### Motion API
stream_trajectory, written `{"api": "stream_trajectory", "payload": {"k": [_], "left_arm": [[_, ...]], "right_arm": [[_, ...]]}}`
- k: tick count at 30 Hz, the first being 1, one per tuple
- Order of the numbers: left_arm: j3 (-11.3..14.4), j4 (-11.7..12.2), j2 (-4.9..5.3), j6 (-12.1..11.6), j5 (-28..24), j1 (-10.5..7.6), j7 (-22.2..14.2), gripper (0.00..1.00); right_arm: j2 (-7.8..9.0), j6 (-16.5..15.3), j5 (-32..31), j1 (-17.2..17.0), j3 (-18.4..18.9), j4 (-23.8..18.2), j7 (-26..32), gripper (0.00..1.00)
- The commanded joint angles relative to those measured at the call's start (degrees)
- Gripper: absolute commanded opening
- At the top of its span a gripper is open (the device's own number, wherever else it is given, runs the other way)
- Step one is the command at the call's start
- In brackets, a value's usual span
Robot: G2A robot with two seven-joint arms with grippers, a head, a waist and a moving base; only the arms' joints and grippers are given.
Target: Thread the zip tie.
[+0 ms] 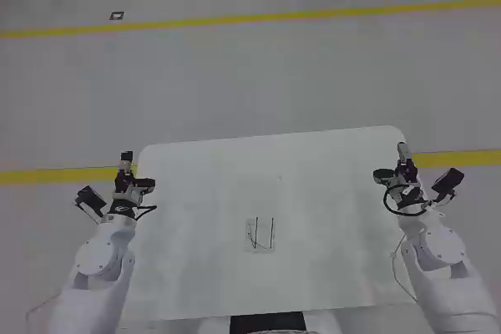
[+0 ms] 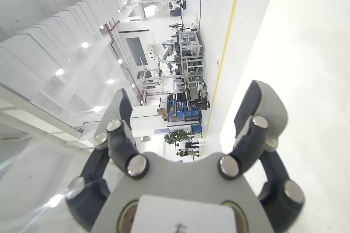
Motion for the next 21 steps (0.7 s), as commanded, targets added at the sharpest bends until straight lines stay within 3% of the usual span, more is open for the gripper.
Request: {"api": "stream_trajectory", "payload": {"k": [1, 2, 7, 10, 11, 19, 21], "left_arm": [[0.00, 0.00, 0.00, 0.00, 0.00, 0.00, 0.00, 0.78], [0.56, -0.38, -0.01, 0.12, -0.03, 0.05, -0.96, 1.00], [2.42, -1.22, 0.32, 2.69, 2.95, 0.32, -9.25, 1.00], [2.71, -1.20, 0.89, 5.27, 5.37, 0.54, -17.46, 1.00], [2.04, -1.22, 1.17, 4.60, 7.31, 0.45, -19.64, 1.00], [1.81, -1.14, 1.23, 4.22, 7.91, 0.50, -19.99, 1.00], [2.97, -2.27, 1.40, 3.81, 10.56, 0.43, -22.43, 1.00]], "right_arm": [[0.00, 0.00, 0.00, 0.00, 0.00, 0.00, 0.00, 1.00], [0.00, 0.00, 0.00, 0.00, 0.00, 0.00, 0.00, 1.00], [0.00, 0.00, 0.00, 0.00, 0.00, 0.00, 0.00, 1.00], [0.00, 0.00, 0.00, 0.00, 0.00, 0.00, 0.00, 1.00], [0.00, 0.00, 0.00, 0.00, 0.00, 0.00, 0.00, 1.00], [0.00, 0.00, 0.00, 0.00, 0.00, 0.00, 0.00, 1.00], [0.00, 0.00, 0.00, 0.00, 0.00, 0.00, 0.00, 1.00]]}}
